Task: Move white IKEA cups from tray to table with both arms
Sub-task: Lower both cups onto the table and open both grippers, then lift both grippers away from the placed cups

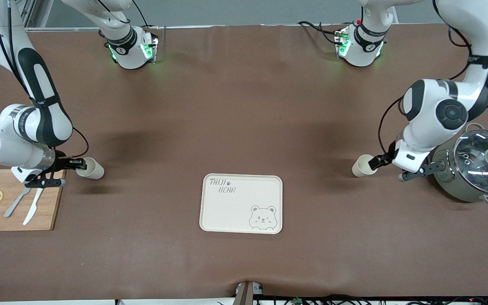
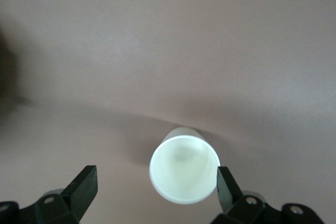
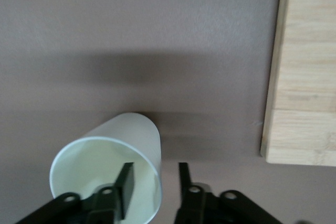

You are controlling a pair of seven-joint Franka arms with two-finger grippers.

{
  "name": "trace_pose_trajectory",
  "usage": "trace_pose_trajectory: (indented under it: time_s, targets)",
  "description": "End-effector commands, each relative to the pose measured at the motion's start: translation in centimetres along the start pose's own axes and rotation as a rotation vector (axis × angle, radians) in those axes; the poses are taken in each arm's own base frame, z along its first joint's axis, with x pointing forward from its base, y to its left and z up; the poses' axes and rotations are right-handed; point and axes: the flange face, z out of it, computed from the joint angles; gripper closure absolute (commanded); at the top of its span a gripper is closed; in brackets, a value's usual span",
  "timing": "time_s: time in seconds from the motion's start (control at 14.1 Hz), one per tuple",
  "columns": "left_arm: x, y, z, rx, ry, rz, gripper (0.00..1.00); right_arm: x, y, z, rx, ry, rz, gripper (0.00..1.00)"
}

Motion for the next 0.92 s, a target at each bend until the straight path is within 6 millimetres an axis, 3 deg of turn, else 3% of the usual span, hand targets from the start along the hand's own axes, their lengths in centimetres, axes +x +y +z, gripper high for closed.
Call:
trace_pose_trajectory:
  time_s: [0.0,0.28,0.43,0.64,0.85]
  targets:
    - [1.0,0.1,-5.8,0.011,-0.041,0.034,0.00,0.2,0.2,-3.5,0.015,-0.017,-0.007,0.00]
    - [2.6,-0.1,-13.3,0.031,-0.077,0.045,0.00,1.6,-0.2,-8.1,0.035,-0.091,-0.019,0.00]
    - [2.9,-0.3,-16.8,0.039,-0.093,0.048,0.00,3.2,-0.2,-14.7,0.056,-0.143,-0.030,0.00]
    - [2.8,-1.5,-21.6,0.051,-0.124,0.040,0.00,4.2,-0.6,-21.7,0.063,-0.182,-0.045,0.00]
    - [3.0,-2.3,-25.1,0.052,-0.089,0.050,0.00,4.5,-3.1,-27.8,0.012,-0.074,-0.084,0.00]
